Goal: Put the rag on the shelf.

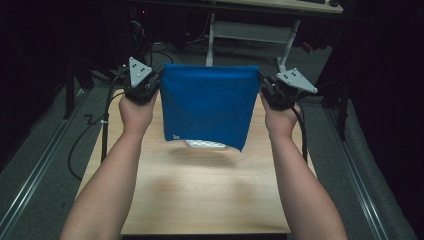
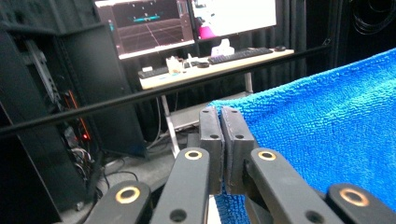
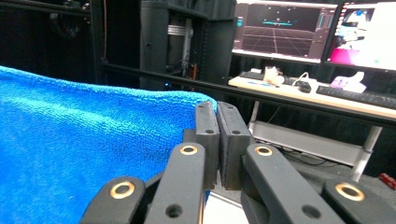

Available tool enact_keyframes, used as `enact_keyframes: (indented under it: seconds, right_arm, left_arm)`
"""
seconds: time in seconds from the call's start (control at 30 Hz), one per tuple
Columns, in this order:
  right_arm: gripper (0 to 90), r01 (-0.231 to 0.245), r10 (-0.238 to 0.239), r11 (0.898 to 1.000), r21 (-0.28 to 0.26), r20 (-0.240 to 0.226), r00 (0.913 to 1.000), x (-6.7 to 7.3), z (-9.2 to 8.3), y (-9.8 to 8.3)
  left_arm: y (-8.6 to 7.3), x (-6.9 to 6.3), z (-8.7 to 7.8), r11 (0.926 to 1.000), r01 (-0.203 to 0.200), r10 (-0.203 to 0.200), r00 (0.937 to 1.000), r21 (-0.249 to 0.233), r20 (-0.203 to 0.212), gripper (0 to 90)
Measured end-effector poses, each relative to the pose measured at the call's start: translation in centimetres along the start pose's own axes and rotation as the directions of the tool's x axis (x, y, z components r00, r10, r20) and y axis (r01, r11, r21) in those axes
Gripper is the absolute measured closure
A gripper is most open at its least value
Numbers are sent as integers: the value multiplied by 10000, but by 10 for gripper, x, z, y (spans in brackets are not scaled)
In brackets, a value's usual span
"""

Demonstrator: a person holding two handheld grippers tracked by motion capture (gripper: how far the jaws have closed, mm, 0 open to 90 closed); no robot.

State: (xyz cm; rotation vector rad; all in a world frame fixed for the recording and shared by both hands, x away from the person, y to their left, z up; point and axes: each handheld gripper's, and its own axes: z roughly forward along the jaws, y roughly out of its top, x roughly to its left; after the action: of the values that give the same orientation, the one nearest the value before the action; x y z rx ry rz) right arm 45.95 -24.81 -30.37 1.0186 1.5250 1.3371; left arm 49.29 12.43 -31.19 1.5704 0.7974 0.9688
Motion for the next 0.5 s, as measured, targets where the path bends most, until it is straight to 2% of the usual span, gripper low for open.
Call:
enact_keyframes:
  seconds: [0.07, 0.17, 0.2, 0.23, 0.27, 0.33, 0.37, 0.4, 0.47, 0.5]
  right_arm:
    - [887, -1, 1, 10000, -31, -15, 10000, -1, 2, 1]
    - [887, 136, -137, 9998, 113, 39, 9999, -3, 8, 3]
    - [887, 288, -292, 9991, 309, 117, 9995, -4, 14, 1]
    - [887, 288, -292, 9991, 309, 117, 9995, -4, 14, 1]
    - [887, 406, -416, 9976, 555, 170, 9990, -6, 19, -3]
    - [887, 391, -405, 9969, 687, 189, 9990, -7, 22, -6]
    - [887, 373, -393, 9957, 845, 226, 9990, -8, 25, -9]
    - [887, 419, -465, 9911, 1262, 341, 9983, -10, 31, -17]
    - [886, 457, -511, 9886, 1436, 346, 9981, -10, 34, -21]
    - [887, 509, -575, 9862, 1574, 374, 9976, -10, 36, -25]
  left_arm:
    - [3, 1, 5, 9998, -180, 181, 9998, 86, -75, 886]
    - [3, 3, 13, 9995, -142, 144, 9999, 298, -59, 885]
    - [-2, 4, 20, 9983, -156, 158, 9999, 556, -38, 885]
    - [-2, 4, 20, 9983, -156, 158, 9999, 556, -38, 885]
    - [-5, 4, 24, 9972, -127, 128, 9999, 733, -1, 885]
    - [-13, 3, 33, 9933, -166, 157, 9998, 1146, 92, 885]
    - [-17, 3, 36, 9920, -99, 81, 9999, 1258, 151, 885]
    - [-25, 2, 41, 9898, 84, -111, 9998, 1420, 183, 885]
    - [-29, 2, 44, 9878, 162, -200, 9995, 1551, 226, 885]
    - [-35, 2, 47, 9844, 193, -244, 9993, 1748, 269, 885]
